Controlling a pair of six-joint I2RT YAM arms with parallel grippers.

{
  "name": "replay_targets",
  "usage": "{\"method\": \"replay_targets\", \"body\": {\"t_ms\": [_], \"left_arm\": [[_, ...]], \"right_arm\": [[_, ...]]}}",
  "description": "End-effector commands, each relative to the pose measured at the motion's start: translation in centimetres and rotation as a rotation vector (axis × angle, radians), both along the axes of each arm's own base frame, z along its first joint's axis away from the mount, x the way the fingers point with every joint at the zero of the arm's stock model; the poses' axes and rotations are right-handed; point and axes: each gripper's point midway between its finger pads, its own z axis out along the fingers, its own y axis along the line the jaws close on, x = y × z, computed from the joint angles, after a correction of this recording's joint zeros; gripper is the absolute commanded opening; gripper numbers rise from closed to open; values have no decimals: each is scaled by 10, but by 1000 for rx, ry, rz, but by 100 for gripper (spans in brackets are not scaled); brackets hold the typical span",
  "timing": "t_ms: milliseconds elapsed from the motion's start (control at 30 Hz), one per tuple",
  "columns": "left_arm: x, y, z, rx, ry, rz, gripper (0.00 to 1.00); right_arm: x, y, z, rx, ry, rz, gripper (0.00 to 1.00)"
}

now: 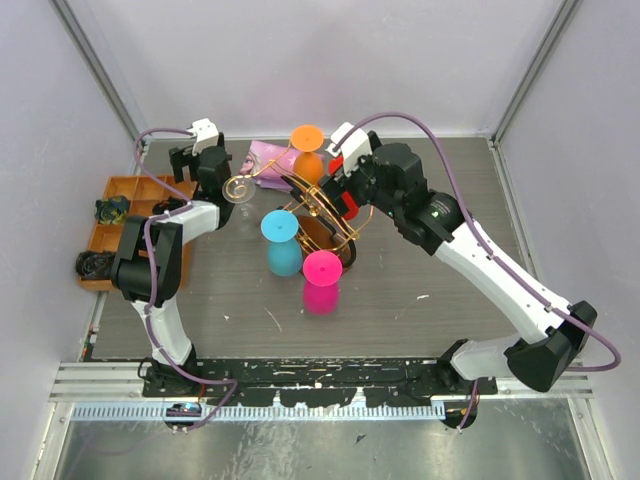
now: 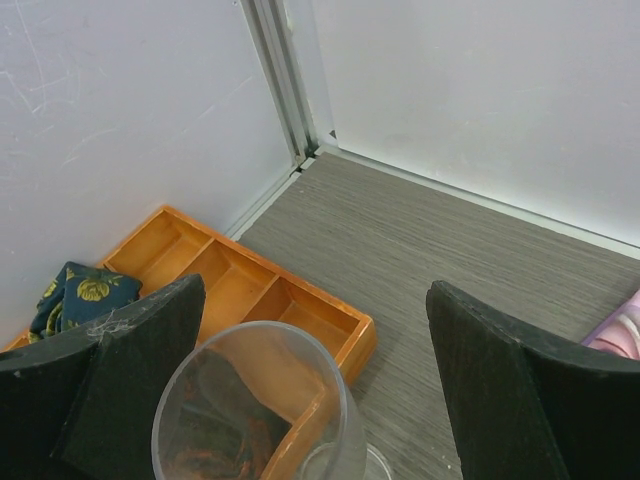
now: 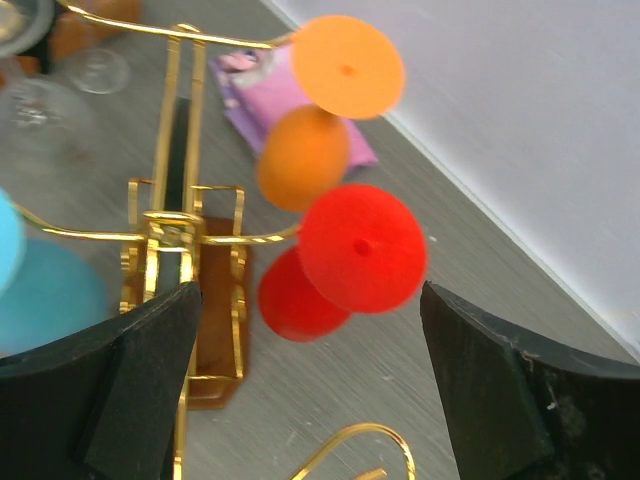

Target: Take the wine glass off the wine glass rack

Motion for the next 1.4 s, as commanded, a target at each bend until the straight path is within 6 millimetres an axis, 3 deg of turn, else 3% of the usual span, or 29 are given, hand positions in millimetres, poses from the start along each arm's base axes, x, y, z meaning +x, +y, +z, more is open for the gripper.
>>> {"method": "replay_targets", "body": {"t_ms": [0,233,467,633,667,733,767,1000,1367], "left_arm": [[-5,1,29,-23,-91,13,99],[-5,1,29,-23,-88,9,99],[-6,1,29,-23,-84,10,99],[-6,0,31,-22,-84,4,99],[-6,1,31,-22,-84,2,99],[-7,0,33,-23,-88,1,99],[-7,0,34,-24,-88,0,99],[-9,-2,38,-38,-96,-11,99],[-13,-8,49,-46,-96,-31,99]], "right_arm": [[-21,37,20,96,64,203,95],[-33,48,5,100,144,268,96],[-25,59,-36,48,290,257,93],[-19,62,-53,9,357,233,56],[-18,61,-54,4,363,226,44],[-16,57,-52,5,356,204,8],[-15,53,-50,7,353,191,1],[-5,22,-25,41,298,86,1],[-2,1,-29,-6,285,19,1]]}}
